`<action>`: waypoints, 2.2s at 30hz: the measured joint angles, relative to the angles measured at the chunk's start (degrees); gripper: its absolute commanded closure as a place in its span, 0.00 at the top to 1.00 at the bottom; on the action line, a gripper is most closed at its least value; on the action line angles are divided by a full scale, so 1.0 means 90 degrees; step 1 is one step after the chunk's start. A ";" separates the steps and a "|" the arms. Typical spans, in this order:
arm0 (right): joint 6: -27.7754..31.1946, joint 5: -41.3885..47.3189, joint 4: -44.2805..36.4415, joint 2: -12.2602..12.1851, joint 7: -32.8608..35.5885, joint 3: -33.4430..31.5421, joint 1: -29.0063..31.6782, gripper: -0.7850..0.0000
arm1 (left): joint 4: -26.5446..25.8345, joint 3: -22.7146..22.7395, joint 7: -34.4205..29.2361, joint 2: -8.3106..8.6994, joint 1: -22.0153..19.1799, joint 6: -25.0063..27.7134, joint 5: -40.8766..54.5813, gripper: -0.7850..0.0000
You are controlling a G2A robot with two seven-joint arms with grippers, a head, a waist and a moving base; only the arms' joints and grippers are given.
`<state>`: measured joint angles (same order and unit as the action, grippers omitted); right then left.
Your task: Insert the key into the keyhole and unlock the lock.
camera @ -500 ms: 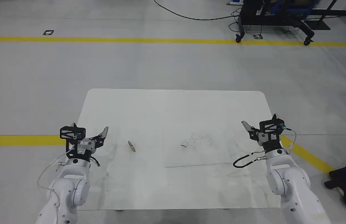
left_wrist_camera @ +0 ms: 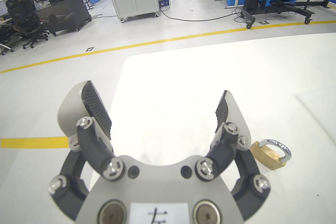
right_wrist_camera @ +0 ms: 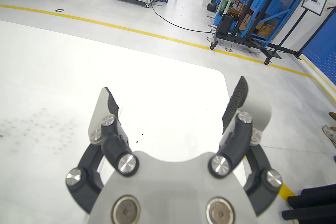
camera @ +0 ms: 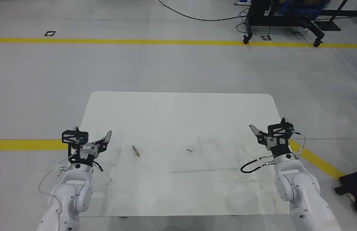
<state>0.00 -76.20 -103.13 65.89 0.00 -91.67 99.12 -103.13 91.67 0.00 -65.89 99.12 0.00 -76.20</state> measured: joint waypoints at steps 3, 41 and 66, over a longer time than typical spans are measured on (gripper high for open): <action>0.0084 -0.0093 0.0153 0.0001 0.0229 0.0098 -0.0139 1.00 | 0.0000 0.0000 0.0000 0.0000 0.0000 0.0000 0.0000 1.00; 0.5035 0.0383 0.2290 0.0119 0.1652 0.2814 -0.2838 0.46 | 0.0000 0.0000 0.0000 0.0000 0.0000 0.0000 0.0000 1.00; 0.5260 0.0182 0.2969 0.0251 0.2300 0.3795 -0.3845 0.00 | 0.0000 0.0000 0.0000 0.0000 0.0000 0.0000 0.0000 1.00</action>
<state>47.34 -74.56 -76.41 68.15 20.70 -57.52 64.52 -103.13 91.67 0.00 -65.89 99.12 0.00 -76.20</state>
